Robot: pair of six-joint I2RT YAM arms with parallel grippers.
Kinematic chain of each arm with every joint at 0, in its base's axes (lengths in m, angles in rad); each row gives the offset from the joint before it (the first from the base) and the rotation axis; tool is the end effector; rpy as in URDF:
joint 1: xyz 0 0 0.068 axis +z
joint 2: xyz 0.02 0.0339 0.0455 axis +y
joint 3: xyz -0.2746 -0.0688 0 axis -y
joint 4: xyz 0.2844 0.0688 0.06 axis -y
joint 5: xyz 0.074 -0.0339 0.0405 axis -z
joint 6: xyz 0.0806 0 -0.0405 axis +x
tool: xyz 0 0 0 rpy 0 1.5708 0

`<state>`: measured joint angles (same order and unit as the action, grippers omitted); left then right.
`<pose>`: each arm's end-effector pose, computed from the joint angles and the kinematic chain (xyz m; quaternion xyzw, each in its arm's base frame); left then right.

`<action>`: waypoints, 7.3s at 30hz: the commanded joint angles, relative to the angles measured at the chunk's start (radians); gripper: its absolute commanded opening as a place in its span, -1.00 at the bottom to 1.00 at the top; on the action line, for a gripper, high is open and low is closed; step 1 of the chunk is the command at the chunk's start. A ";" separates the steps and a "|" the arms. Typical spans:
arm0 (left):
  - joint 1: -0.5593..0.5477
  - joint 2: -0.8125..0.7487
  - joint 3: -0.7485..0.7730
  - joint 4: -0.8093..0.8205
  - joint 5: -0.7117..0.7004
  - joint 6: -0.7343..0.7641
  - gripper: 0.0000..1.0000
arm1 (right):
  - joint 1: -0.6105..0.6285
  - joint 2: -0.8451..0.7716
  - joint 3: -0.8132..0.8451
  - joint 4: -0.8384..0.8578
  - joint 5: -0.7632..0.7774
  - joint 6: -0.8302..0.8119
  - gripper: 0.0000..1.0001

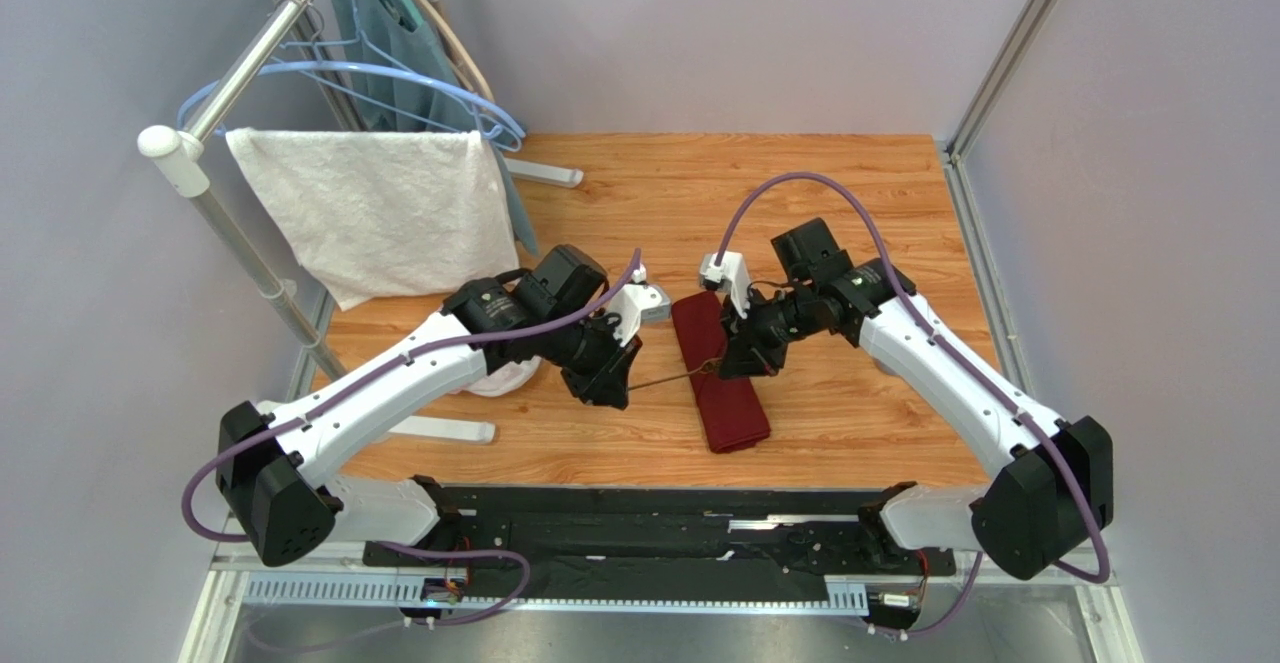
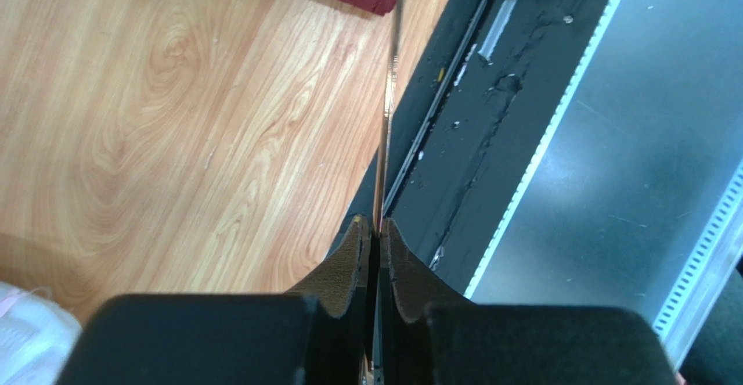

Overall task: Fold the napkin into a case and place the utensils inside
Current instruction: Pass from the left arm to the right, then insert the fork into the folded napkin.

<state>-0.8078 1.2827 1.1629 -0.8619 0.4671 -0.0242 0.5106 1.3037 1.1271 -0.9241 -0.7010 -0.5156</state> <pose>0.1898 -0.2510 0.2810 0.4176 0.8348 -0.3167 0.1688 0.2359 0.1917 0.2666 -0.5180 0.7565 0.3334 0.2196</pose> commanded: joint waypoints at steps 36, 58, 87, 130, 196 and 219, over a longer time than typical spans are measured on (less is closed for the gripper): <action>0.139 0.694 0.268 0.732 -0.012 -0.549 -1.00 | -0.239 -0.756 -0.639 -0.076 0.253 1.482 -1.00; 0.139 0.751 0.319 0.606 -0.071 -0.546 -1.00 | -0.123 -0.799 -0.780 0.189 0.219 1.719 -1.00; 0.182 0.811 0.351 0.552 -0.124 -0.559 -1.00 | -0.015 -0.796 -0.994 0.637 0.328 1.881 -1.00; 0.180 0.771 0.294 0.606 -0.087 -0.569 -1.00 | 0.105 -0.241 -0.952 1.254 0.446 1.916 -1.00; 0.222 0.859 0.469 0.515 -0.065 -0.496 -1.00 | 0.105 -0.307 -0.908 1.053 0.475 1.885 -1.00; 0.211 0.894 0.501 0.491 -0.088 -0.490 -1.00 | 0.111 -0.112 -0.816 1.231 0.440 1.879 -0.91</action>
<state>-0.5896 2.1983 1.6318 -0.3634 0.3809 -0.5312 0.6147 1.1690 0.2703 0.2066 -0.2558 1.3724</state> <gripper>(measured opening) 0.007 0.029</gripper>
